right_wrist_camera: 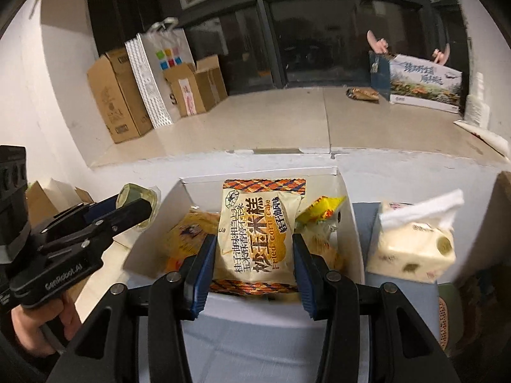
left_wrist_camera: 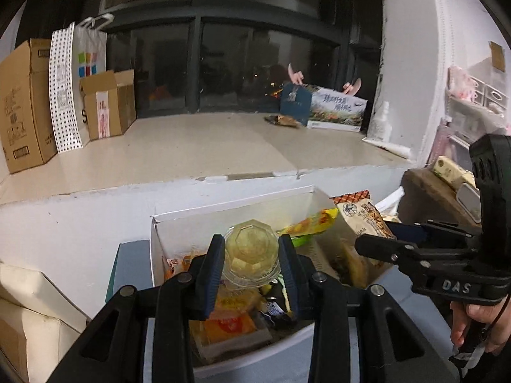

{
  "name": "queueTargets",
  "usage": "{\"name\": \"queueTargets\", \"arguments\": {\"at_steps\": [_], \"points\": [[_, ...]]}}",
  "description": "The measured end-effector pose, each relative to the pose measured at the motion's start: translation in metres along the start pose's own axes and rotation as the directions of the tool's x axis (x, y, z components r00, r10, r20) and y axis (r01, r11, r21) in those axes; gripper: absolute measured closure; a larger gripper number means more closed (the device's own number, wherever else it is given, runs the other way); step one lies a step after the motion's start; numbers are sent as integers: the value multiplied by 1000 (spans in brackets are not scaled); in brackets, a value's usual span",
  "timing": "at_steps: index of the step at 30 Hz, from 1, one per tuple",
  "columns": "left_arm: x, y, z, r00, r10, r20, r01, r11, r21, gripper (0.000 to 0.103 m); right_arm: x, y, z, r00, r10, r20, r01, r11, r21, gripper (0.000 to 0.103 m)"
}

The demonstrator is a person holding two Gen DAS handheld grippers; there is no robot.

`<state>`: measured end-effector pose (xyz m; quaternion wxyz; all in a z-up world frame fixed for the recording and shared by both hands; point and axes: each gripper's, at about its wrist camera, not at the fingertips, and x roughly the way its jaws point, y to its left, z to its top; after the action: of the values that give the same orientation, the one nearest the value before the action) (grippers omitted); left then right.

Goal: Organize snacks

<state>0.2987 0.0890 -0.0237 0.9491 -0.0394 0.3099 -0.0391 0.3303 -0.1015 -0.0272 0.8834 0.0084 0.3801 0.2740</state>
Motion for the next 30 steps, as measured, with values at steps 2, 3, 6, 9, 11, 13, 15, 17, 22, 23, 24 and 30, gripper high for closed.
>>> {"name": "queueTargets", "arguments": {"at_steps": [2, 3, 6, 9, 11, 13, 15, 17, 22, 23, 24, 30], "points": [[11, 6, 2, 999, 34, -38, -35, 999, -30, 51, 13, -4, 5, 1000, -5, -23, 6, 1000, 17, 53], [14, 8, 1, 999, 27, -46, -29, 999, -42, 21, 22, -6, 8, 999, 0, -50, 1, 1000, 19, 51], [8, 14, -4, 1000, 14, -17, -15, 998, -67, 0, 33, -10, 9, 996, -47, -74, 49, 998, 26, 0], [4, 15, -10, 1000, 16, -12, -17, 999, -50, 0, 34, -13, 6, 996, -55, -64, 56, 998, 22, 0], [-5, 14, -12, 998, 64, 9, -64, 997, -41, 0, 33, -14, 3, 997, -39, -69, 41, 999, 26, 0], [-20, 12, -13, 995, 82, 50, -80, 996, -47, 0, 28, -11, 1, 997, -56, -55, 57, 998, 10, 0], [-37, 10, -15, 992, 96, 83, -92, 994, -53, 0, 22, -7, 0, 996, -75, -40, 75, 997, -13, 0], [-51, 7, -18, 990, 100, 104, -95, 994, -54, 0, 10, 3, -3, 993, -119, -9, 118, 991, -70, 0], [-83, 9, -29, 992, 66, 104, -54, 992, -116, 0, -30, 27, -13, 968, -229, 108, 244, 957, -156, 0], [-91, 9, -32, 993, 45, 112, -31, 992, -123, 0, -38, 30, -16, 966, -222, 134, 242, 957, -160, 0], [-96, 7, -34, 992, 42, 118, -27, 992, -127, 0, -46, 31, -19, 968, -201, 150, 224, 962, -156, 0], [-146, -14, -49, 987, 15, 163, 2, 995, -104, 0, -96, 40, -41, 979, -105, 174, 128, 984, -126, 0]]}}
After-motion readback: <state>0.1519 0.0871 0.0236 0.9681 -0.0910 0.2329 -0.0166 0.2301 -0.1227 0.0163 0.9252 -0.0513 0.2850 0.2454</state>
